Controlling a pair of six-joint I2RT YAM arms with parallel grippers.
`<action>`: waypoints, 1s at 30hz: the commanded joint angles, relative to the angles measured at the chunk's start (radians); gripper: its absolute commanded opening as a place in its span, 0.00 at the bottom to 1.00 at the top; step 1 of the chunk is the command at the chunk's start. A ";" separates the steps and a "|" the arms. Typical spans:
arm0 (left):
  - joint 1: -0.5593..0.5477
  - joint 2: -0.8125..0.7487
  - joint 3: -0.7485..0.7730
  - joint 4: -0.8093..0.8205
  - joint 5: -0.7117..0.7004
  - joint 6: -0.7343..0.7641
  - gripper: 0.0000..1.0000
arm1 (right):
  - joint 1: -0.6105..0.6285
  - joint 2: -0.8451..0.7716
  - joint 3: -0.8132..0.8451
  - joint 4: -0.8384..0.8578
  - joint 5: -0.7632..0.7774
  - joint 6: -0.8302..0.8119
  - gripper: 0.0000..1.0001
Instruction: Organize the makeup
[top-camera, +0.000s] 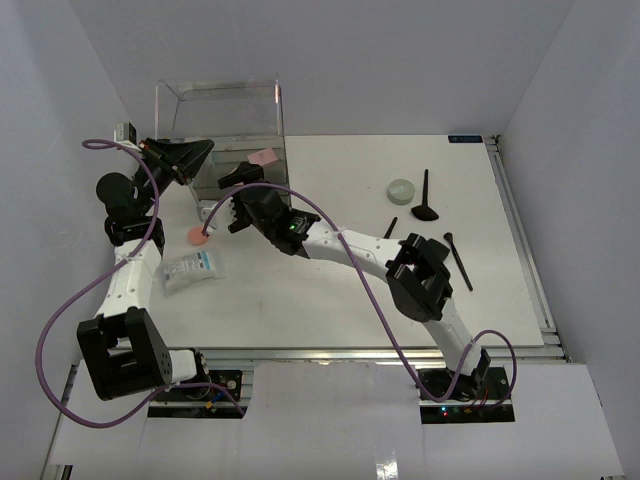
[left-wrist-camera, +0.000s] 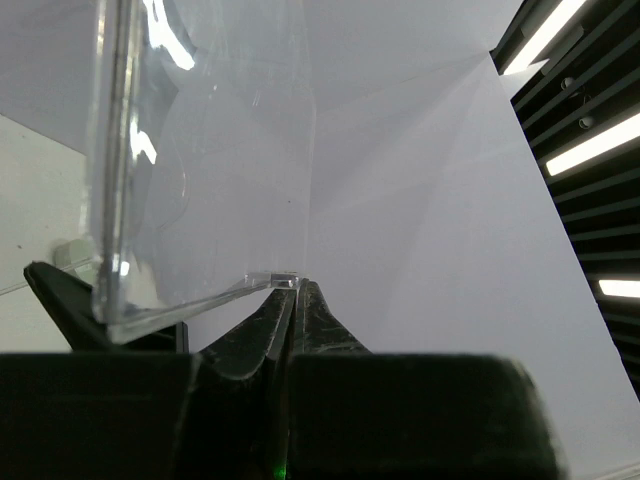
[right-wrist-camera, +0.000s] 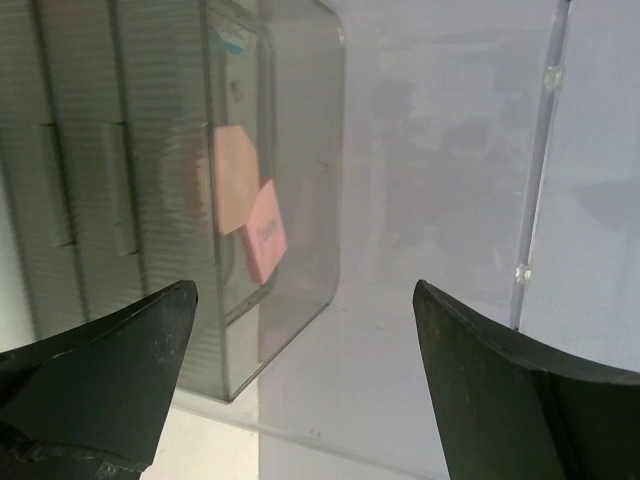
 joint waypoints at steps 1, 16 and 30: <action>-0.004 -0.024 0.060 0.038 0.003 0.007 0.01 | 0.026 -0.177 -0.104 -0.116 -0.089 0.080 0.95; -0.004 -0.016 0.062 0.039 0.011 0.013 0.01 | -0.184 -0.643 -0.574 -0.625 -0.685 0.415 0.88; -0.004 -0.022 0.050 0.038 0.011 0.015 0.01 | -0.781 -0.310 -0.241 -0.589 -0.492 1.075 0.94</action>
